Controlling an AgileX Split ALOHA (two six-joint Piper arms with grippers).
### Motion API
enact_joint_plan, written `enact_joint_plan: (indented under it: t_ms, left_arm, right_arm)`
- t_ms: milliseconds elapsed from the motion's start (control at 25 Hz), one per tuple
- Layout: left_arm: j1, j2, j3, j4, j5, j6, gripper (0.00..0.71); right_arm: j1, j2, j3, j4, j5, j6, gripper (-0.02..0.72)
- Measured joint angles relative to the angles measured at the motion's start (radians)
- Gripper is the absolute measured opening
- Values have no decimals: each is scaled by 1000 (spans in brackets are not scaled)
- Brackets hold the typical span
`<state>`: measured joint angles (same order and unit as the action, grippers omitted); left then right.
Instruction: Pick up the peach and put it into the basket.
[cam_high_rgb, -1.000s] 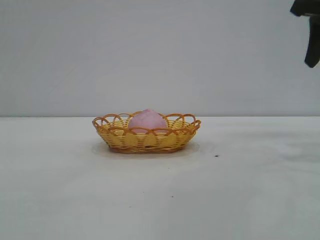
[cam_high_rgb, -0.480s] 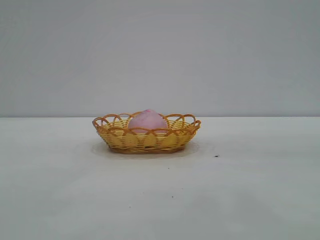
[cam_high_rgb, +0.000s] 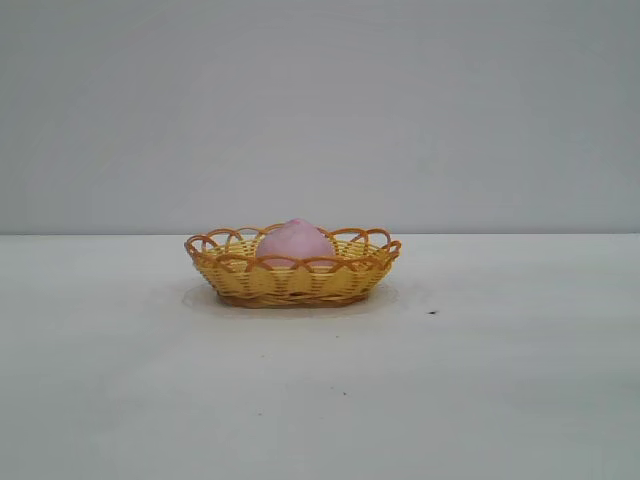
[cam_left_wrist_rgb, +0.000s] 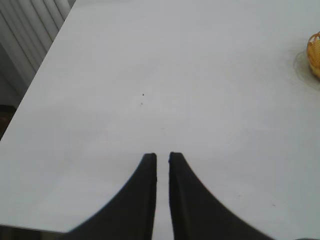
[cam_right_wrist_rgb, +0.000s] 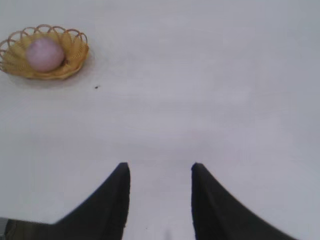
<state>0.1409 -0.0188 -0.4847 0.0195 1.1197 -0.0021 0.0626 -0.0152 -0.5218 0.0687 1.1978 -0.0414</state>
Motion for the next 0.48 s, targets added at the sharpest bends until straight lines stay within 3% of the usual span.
enact_joint_plan:
  t_ms: [480]
  left_arm:
    - [0,0,0,0,0,0,60]
  right_arm:
    - [0,-1,33,0,-52,0,288]
